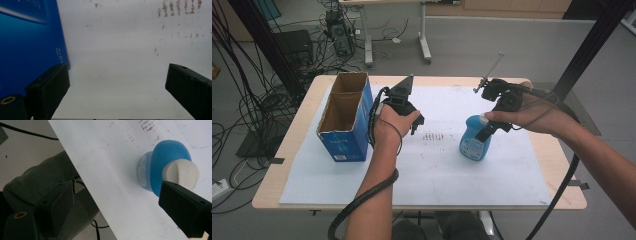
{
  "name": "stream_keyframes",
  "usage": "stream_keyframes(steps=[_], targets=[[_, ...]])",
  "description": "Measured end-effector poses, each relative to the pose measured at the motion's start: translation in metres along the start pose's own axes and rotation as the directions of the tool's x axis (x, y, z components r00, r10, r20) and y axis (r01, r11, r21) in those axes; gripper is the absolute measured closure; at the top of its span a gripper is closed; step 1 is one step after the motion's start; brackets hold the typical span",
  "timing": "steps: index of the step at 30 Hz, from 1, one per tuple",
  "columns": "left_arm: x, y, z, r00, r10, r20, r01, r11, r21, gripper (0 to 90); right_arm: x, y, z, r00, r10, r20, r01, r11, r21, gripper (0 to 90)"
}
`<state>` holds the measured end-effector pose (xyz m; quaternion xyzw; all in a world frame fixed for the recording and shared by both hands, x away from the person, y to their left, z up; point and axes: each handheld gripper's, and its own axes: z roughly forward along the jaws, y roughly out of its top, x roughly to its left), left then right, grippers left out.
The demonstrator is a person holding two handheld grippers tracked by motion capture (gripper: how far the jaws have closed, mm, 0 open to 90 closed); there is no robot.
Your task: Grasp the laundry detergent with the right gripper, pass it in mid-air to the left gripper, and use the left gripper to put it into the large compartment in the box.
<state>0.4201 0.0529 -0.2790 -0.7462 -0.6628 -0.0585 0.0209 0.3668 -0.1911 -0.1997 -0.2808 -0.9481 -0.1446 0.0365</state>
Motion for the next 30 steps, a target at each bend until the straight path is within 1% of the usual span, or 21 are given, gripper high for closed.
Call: stream_keyframes(steps=[5, 6, 11, 14, 15, 17, 20, 22, 23, 24, 26, 30], targets=[[-0.001, 0.0, 0.0, 1.0, 0.004, 0.0, -0.004, 1.0, 0.001, 6.0, 0.001, -0.003, -0.001, 1.0, -0.005, 0.006, 0.005, 1.0, 0.005, 12.6], [-0.002, 0.0, 0.0, 1.0, 0.005, -0.001, -0.005, 1.0, 0.0, 6.0, 0.001, -0.003, -0.001, 1.0, 0.0, 0.006, 0.0, 1.0, 0.006, 12.6], [-0.001, 0.0, -0.002, 1.0, 0.002, -0.001, -0.002, 1.0, -0.005, 6.0, 0.0, -0.006, -0.003, 0.9999, 0.0, 0.01, 0.0, 1.0, 0.004, 12.4], [0.0, -0.002, -0.002, 1.0, 0.0, -0.002, 0.0, 1.0, -0.007, 6.0, -0.001, -0.01, -0.006, 0.9998, 0.008, 0.02, -0.008, 1.0, 0.003, 12.2], [0.0, -0.002, -0.002, 1.0, 0.0, -0.001, 0.0, 1.0, -0.006, 6.0, -0.002, -0.014, -0.008, 0.9993, 0.014, 0.035, -0.014, 1.0, 0.002, 11.8], [0.0, -0.003, -0.002, 1.0, -0.002, -0.001, 0.002, 1.0, -0.008, 6.0, -0.003, -0.016, -0.009, 0.9991, 0.013, 0.041, -0.013, 1.0, 0.0, 11.7], [0.0, -0.003, -0.002, 1.0, -0.001, -0.006, 0.001, 1.0, -0.004, 6.0, -0.009, -0.026, -0.013, 0.9974, 0.033, 0.064, -0.033, 0.999, -0.009, 9.7], [0.0, -0.003, -0.003, 1.0, 0.001, -0.005, -0.001, 1.0, -0.007, 6.0, -0.011, -0.029, -0.013, 0.9968, 0.039, 0.07, -0.038, 0.999, -0.01, 9.3], [0.0, -0.003, -0.003, 1.0, 0.002, -0.006, -0.002, 1.0, -0.009, 6.0, -0.015, -0.034, -0.014, 0.9958, 0.046, 0.079, -0.045, 0.999, -0.018, 8.6], [-0.001, -0.003, -0.004, 1.0, 0.001, -0.007, -0.001, 0.9999, -0.013, 6.0, -0.015, -0.034, -0.014, 0.9958, 0.046, 0.079, -0.045, 0.999, -0.018, 8.6], [-0.001, -0.003, -0.005, 1.0, 0.004, -0.008, -0.004, 0.9999, -0.016, 6.0, -0.021, -0.042, -0.015, 0.994, 0.063, 0.089, -0.06, 0.997, -0.038, 7.3], [-0.002, -0.003, -0.005, 1.0, 0.006, -0.007, -0.006, 0.9998, -0.018, 6.0, -0.027, -0.052, -0.013, 0.9928, 0.078, 0.091, -0.072, 0.995, -0.063, 5.9]])
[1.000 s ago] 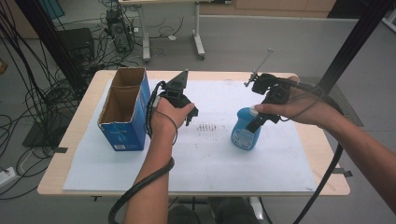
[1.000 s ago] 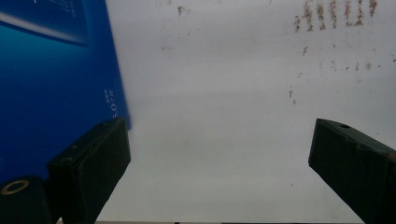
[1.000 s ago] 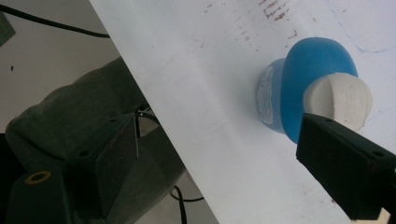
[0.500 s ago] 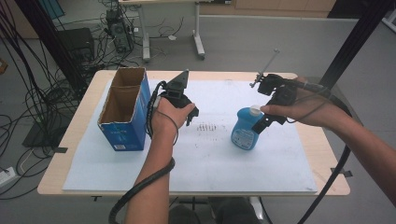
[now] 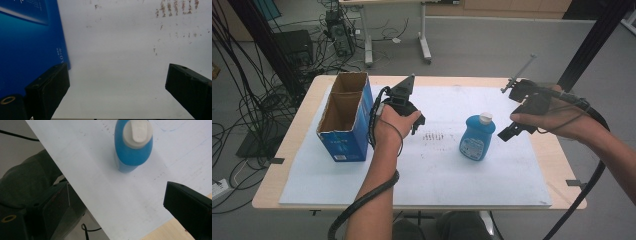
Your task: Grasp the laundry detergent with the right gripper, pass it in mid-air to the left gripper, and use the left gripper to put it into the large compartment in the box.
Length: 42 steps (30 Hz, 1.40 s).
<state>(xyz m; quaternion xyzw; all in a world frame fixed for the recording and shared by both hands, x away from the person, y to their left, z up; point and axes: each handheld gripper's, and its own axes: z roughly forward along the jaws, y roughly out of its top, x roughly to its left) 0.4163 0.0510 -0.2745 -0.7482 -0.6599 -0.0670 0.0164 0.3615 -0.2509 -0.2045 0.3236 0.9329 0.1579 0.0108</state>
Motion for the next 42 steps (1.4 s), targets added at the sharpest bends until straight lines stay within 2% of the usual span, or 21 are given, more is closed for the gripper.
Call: stream_keyframes(steps=[5, 8, 11, 14, 15, 16, 18, 21, 22, 23, 24, 26, 28, 35, 36, 42], targets=[[0.001, 0.0, 0.001, 1.0, -0.001, -0.001, 0.001, 1.0, -0.008, 6.0, -0.009, -0.011, 0.008, 0.9999, 0.015, -0.006, -0.015, 0.999, -0.029, 4.8], [0.001, 0.0, 0.003, 1.0, 0.001, -0.003, -0.001, 0.9999, -0.011, 6.0, -0.016, -0.022, 0.02, 0.9998, 0.021, -0.004, -0.021, 0.997, -0.072, 3.8], [-0.001, -0.001, 0.006, 1.0, 0.006, -0.003, -0.006, 0.9999, -0.01, 6.0, -0.018, -0.027, 0.027, 0.9998, 0.019, 0.0, -0.019, 0.995, -0.101, 3.9], [-0.003, -0.001, 0.009, 0.9999, 0.013, -0.002, -0.013, 0.9999, -0.004, 6.0, -0.02, -0.032, 0.039, 0.9998, 0.005, 0.019, -0.002, 0.988, -0.153, 4.4], [-0.004, -0.001, 0.01, 0.9999, 0.015, 0.0, -0.015, 0.9999, -0.003, 6.0, -0.02, -0.032, 0.039, 0.9998, 0.005, 0.019, -0.002, 0.988, -0.153, 4.4], [-0.004, -0.001, 0.011, 0.9999, 0.016, 0.001, -0.016, 0.9999, -0.005, 5.9, -0.02, -0.034, 0.044, 0.9997, 0.001, 0.025, 0.003, 0.983, -0.185, 4.1], [-0.004, -0.001, 0.011, 0.9999, 0.016, 0.002, -0.016, 0.9999, -0.007, 6.0, -0.021, -0.035, 0.049, 0.9995, -0.005, 0.03, 0.011, 0.977, -0.214, 4.2], [-0.003, -0.001, 0.01, 0.9999, 0.016, -0.001, -0.016, 0.9998, -0.009, 5.9, -0.022, -0.037, 0.058, 0.9993, -0.01, 0.037, 0.018, 0.968, -0.249, 4.2], [-0.003, -0.001, 0.01, 0.9999, 0.016, -0.001, -0.016, 0.9998, -0.009, 5.9, -0.022, -0.037, 0.058, 0.9993, -0.01, 0.037, 0.018, 0.968, -0.249, 4.2], [-0.002, 0.0, 0.01, 0.9999, 0.015, -0.003, -0.015, 0.9998, -0.01, 5.9, -0.023, -0.038, 0.064, 0.9993, -0.009, 0.038, 0.019, 0.962, -0.274, 4.1], [-0.002, 0.0, 0.01, 0.9999, 0.015, -0.003, -0.015, 0.9998, -0.01, 5.9, -0.023, -0.038, 0.064, 0.9993, -0.009, 0.038, 0.019, 0.962, -0.274, 4.1], [-0.001, 0.0, 0.011, 0.9999, 0.015, -0.006, -0.015, 0.9998, -0.008, 5.9, -0.024, -0.039, 0.073, 0.9991, -0.008, 0.041, 0.02, 0.951, -0.309, 4.1], [-0.001, 0.0, 0.011, 0.9998, 0.015, -0.009, -0.015, 0.9999, -0.008, 5.9, -0.024, -0.039, 0.075, 0.9992, -0.007, 0.04, 0.019, 0.949, -0.316, 4.1], [0.0, 0.002, 0.015, 0.9998, 0.016, -0.013, -0.016, 0.9999, -0.002, 5.9, -0.025, -0.042, 0.099, 0.9984, 0.001, 0.057, 0.021, 0.924, -0.381, 3.2], [-0.001, 0.002, 0.016, 0.9998, 0.015, -0.014, -0.015, 0.9999, -0.002, 5.9, -0.025, -0.042, 0.099, 0.9984, 0.001, 0.057, 0.021, 0.924, -0.381, 3.2], [-0.002, 0.002, 0.017, 0.9996, 0.021, -0.017, -0.021, 0.9996, -0.016, 5.9, -0.023, -0.044, 0.118, 0.997, 0.02, 0.076, 0.017, 0.892, -0.452, 3.2]])
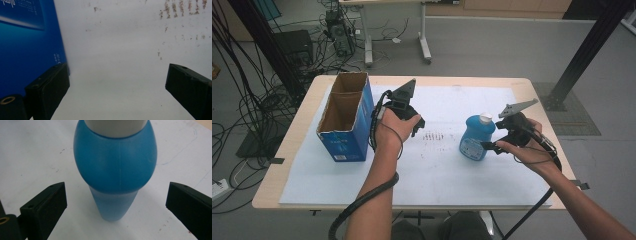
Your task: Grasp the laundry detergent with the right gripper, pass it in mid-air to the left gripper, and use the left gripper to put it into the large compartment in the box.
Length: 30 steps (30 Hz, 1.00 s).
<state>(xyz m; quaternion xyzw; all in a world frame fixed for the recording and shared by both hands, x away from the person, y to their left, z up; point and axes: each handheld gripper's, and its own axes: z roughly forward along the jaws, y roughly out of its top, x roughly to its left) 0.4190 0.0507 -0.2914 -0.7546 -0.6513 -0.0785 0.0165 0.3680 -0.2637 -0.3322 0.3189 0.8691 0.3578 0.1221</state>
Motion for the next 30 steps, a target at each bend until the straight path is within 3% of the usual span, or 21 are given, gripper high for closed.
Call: stream_keyframes(steps=[13, 30], targets=[[0.0, 0.0, 0.003, 1.0, 0.006, 0.002, -0.006, 1.0, 0.006, 5.9, 0.003, -0.014, 0.025, 0.9997, -0.007, 0.021, 0.009, 0.997, -0.08, 2.9], [-0.006, 0.001, 0.002, 0.9999, 0.012, 0.01, -0.012, 0.9999, -0.009, 5.9, 0.002, -0.019, 0.034, 0.9986, 0.02, 0.048, -0.014, 0.992, -0.126, 2.0]])
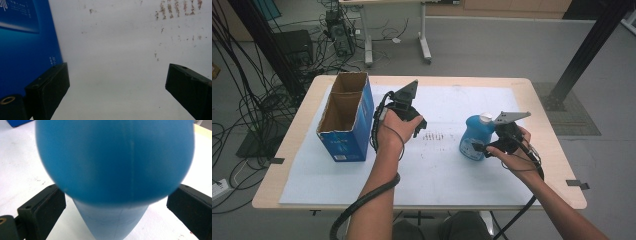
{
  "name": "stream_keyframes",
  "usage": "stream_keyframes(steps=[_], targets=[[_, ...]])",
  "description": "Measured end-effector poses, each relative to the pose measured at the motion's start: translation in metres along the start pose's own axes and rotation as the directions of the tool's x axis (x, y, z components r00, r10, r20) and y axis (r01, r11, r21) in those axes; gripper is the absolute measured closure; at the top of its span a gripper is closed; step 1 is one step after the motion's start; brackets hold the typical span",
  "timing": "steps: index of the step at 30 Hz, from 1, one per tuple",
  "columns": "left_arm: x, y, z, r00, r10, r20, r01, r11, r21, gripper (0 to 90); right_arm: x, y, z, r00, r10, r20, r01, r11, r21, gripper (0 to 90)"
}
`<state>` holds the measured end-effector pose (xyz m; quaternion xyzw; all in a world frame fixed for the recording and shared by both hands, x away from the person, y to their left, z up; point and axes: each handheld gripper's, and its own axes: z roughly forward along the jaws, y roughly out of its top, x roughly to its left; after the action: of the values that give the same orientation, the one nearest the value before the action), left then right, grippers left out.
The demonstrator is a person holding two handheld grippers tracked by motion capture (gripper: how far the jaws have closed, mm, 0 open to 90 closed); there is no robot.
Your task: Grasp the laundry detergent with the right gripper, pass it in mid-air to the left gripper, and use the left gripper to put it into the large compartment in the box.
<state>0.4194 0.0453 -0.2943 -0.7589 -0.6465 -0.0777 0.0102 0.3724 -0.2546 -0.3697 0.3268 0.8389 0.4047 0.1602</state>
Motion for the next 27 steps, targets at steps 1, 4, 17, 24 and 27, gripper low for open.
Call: stream_keyframes(steps=[1, 4, 17, 24, 27], targets=[[0.0, 0.0, -0.0002, 1.0, 0.001, -0.001, -0.001, 1.0, -0.001, 5.9, 0.0001, 0.0, 0.0002, 1.0, 0.001, 0.001, -0.001, 1.0, -0.004, 1.9], [0.0003, -0.0001, -0.001, 1.0, 0.0, -0.002, 0.0, 1.0, -0.006, 5.8, 0.0008, 0.0002, 0.0009, 1.0, -0.004, 0.002, 0.004, 1.0, -0.008, 2.0], [0.0005, -0.0007, -0.0006, 1.0, 0.003, 0.001, -0.003, 1.0, -0.002, 5.6, 0.0048, 0.0008, 0.0028, 0.9998, -0.021, 0.002, 0.021, 0.999, -0.025, 1.9], [0.0005, -0.0004, -0.0021, 1.0, 0.003, 0.003, -0.003, 1.0, -0.007, 5.6, 0.0059, 0.0013, 0.0037, 0.9997, -0.024, 0.005, 0.025, 0.999, -0.028, 1.9], [0.0009, -0.0005, -0.002, 1.0, 0.002, 0.003, -0.002, 1.0, -0.006, 5.6, 0.0065, 0.0017, 0.004, 0.9997, -0.025, 0.005, 0.025, 0.999, -0.031, 1.9]])
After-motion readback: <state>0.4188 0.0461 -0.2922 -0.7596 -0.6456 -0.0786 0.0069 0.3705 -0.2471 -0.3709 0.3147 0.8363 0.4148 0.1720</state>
